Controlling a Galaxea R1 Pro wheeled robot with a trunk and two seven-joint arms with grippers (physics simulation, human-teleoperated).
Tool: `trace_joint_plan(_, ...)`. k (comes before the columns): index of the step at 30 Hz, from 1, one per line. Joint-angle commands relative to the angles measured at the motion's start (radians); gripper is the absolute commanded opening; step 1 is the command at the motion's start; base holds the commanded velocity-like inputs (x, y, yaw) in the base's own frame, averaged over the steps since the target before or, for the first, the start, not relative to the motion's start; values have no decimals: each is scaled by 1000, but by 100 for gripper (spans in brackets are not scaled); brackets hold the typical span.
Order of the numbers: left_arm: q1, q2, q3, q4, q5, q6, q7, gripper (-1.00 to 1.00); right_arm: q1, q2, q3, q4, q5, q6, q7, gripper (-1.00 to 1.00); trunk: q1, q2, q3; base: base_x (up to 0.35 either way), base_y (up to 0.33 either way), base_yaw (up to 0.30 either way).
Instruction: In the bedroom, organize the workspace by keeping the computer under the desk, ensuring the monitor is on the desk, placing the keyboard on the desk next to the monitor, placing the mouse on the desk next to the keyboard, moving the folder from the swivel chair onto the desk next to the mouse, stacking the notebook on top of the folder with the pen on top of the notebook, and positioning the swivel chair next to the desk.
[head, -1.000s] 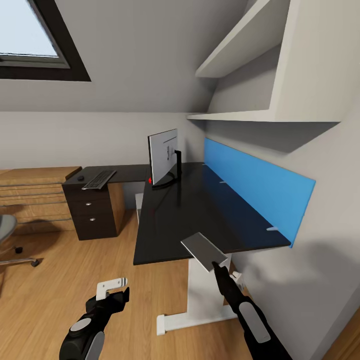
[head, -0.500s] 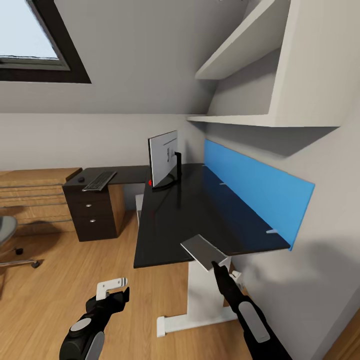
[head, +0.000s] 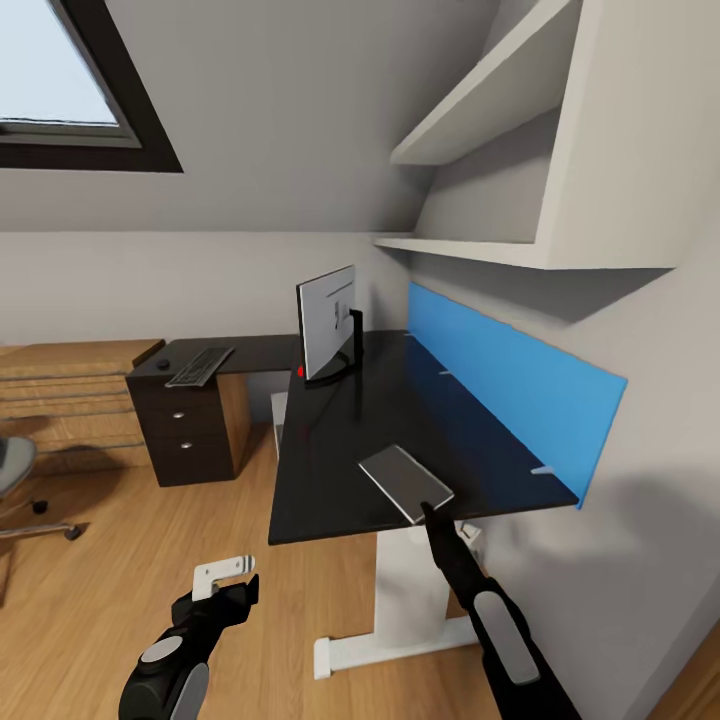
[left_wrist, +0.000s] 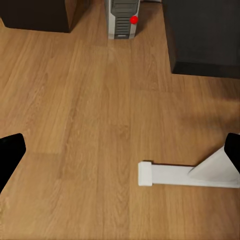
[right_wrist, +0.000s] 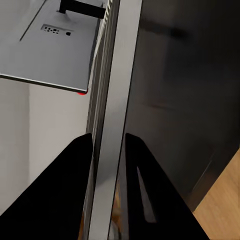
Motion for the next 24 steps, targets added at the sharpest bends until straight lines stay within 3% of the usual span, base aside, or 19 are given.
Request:
trace_joint_plan(1,-1,0,-1,-1,10,2,9,100,3,3,-5,-9,-10,10,5,-100,0,-1,-1,0,0,5)
trace_joint_plan(11,-1,0,-1,0,10,2,9,100,7,20,-3,-14,-10,5,3,-100,0,-1,5,0,0,126)
trace_joint_plan(20,-1,0,-1,0,11,2,8,100,7,20,86,-16,-8,3,4,-100,0,-1,9,0,169,94)
trace_joint_plan(24,-1,0,-1,0,12,2,8,100,7,16,106,-16,-8,9,5,-100,0,-1,9,0,291,11)
